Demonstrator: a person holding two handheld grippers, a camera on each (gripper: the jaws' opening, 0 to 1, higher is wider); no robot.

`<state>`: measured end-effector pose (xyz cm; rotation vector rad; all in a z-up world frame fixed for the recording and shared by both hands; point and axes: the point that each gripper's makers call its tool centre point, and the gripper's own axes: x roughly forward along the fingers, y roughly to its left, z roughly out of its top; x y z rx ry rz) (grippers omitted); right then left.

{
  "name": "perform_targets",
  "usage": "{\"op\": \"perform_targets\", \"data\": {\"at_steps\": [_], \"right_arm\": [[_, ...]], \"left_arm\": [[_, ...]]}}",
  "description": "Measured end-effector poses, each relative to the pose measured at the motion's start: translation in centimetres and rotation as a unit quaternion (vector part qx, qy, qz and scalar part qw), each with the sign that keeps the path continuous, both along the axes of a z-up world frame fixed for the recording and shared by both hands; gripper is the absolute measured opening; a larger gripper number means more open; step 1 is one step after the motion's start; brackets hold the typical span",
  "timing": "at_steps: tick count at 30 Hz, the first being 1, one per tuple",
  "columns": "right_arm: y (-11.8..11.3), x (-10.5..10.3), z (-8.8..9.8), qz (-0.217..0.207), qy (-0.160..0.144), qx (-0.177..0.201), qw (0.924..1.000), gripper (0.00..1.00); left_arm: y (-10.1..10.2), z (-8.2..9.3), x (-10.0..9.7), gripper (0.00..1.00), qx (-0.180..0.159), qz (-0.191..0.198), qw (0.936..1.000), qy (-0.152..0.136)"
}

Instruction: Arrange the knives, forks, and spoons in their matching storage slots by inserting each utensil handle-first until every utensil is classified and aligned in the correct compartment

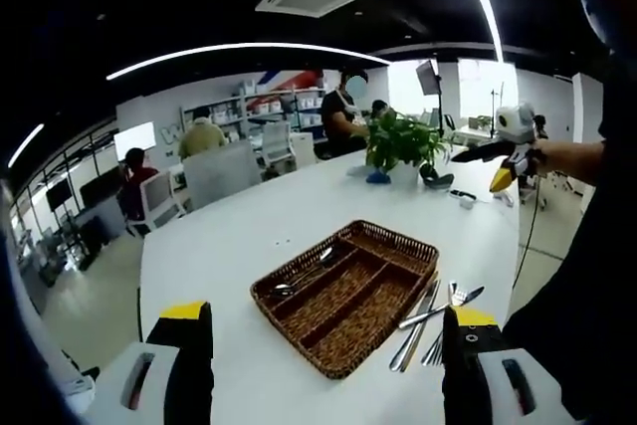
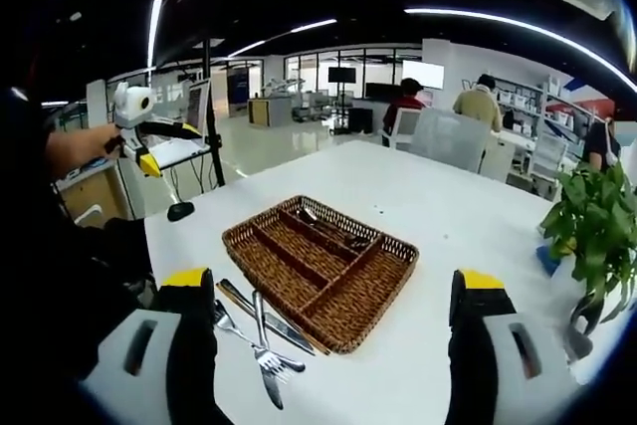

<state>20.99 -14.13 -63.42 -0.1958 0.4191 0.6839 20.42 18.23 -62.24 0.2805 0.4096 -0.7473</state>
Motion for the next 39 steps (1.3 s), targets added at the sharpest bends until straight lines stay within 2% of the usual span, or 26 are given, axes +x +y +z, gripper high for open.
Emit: {"op": "perform_targets", "data": {"at_steps": [5,8,15,19,22,27,34,39], "right_arm": [[1.7,-0.1,-1.0,0.042,0.003,-0.024,0.9988,0.99],[3.4,-0.2,-0.6,0.080,-0.026,-0.031,0.9959,0.94],[4.9,-0.2,-1.9,0.111,-0.013,-0.046,0.9927,0.96],[5.6,-0.4,-2.1,0.130,-0.026,-0.045,0.9901,0.93],[6.1,-0.3,-2.9,0.139,-0.021,-0.042,0.9892,0.93],[7.2,-1.0,-4.9,0.169,-0.021,-0.068,0.9830,0.89],[9.5,-2.3,-6.3,0.209,-0.024,-0.059,0.9759,0.79],[10.4,-3.2,-8.5,0.243,-0.013,-0.074,0.9670,0.72]], "left_arm": [[0.3,0.3,-0.5,1.00,-0.003,0.001,1.0000,-0.003],[0.5,0.4,-0.8,1.00,0.000,0.002,1.0000,-0.005],[1.0,0.4,-1.2,1.00,0.008,0.005,0.9999,-0.004],[1.2,0.1,-1.3,1.00,0.006,0.008,0.9999,-0.003],[1.2,-0.2,-1.5,1.00,0.007,0.010,0.9999,0.001],[1.3,-0.3,-1.8,1.00,0.006,0.012,0.9999,0.001],[2.1,0.0,-2.2,1.00,0.003,0.029,0.9996,-0.008],[2.6,0.1,-2.4,1.00,0.002,0.038,0.9992,-0.008]]}}
